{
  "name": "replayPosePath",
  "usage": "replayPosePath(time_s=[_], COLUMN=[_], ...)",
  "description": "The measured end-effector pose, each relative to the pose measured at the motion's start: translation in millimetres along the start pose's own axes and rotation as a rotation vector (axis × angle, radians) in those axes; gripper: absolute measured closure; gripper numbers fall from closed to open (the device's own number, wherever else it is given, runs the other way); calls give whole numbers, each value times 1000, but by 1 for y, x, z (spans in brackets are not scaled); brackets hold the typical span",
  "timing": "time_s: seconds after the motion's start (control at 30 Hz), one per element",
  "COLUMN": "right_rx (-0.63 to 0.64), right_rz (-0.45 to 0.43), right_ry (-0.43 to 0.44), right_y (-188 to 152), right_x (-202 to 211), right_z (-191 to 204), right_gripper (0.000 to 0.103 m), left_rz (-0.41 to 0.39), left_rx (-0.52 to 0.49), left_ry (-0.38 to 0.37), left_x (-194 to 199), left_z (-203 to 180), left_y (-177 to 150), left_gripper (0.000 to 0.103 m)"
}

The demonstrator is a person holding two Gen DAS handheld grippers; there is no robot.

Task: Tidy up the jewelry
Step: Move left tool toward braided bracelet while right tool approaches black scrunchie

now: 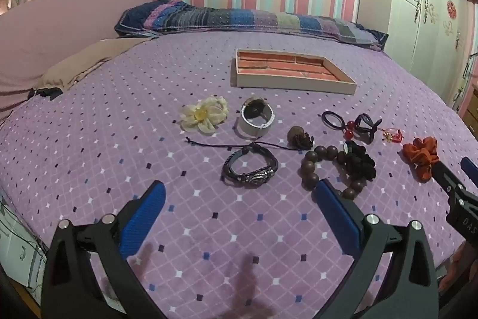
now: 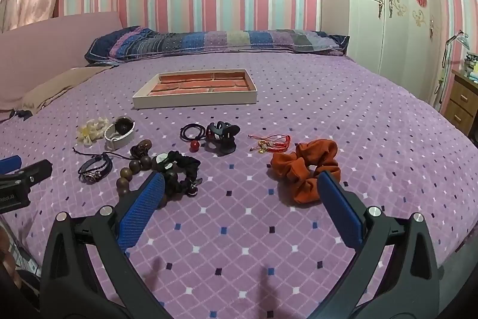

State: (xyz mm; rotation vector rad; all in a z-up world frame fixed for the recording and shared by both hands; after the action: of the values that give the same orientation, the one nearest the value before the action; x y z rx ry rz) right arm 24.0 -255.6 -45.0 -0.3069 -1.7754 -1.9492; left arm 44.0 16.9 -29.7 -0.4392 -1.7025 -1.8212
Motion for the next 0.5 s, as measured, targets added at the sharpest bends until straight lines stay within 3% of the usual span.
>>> replayPosePath(time_s=[0.23, 0.4, 0.5], right_rx=[-16, 46, 84], right_rz=[20, 62, 66], right_ry=[18, 21, 22], right_y=[7, 12, 15], right_x=[-12, -30, -39], right_z=[-2, 3, 7], right_gripper=[4, 4, 4], left_rz=[2, -34, -47], left_rx=[-41, -90, -97], left_ry=[12, 90, 84], left_x=[-8, -15, -18], left_z=[-7, -9, -8], left_y=[5, 13, 18], left_gripper=[5, 5, 5])
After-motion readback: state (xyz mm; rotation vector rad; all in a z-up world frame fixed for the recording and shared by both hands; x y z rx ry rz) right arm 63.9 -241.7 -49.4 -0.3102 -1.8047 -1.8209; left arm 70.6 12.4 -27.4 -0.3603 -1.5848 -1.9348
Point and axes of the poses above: each gripper's, at about its wrist camera, not at the fingertips, and x roughly against the way its jaws point, z to its left, y to its top, the point moved 3 cm from there along -x, roughly the way its jaws point, and after that the axes turned 13 degrees about y, right-handed, at the moved point
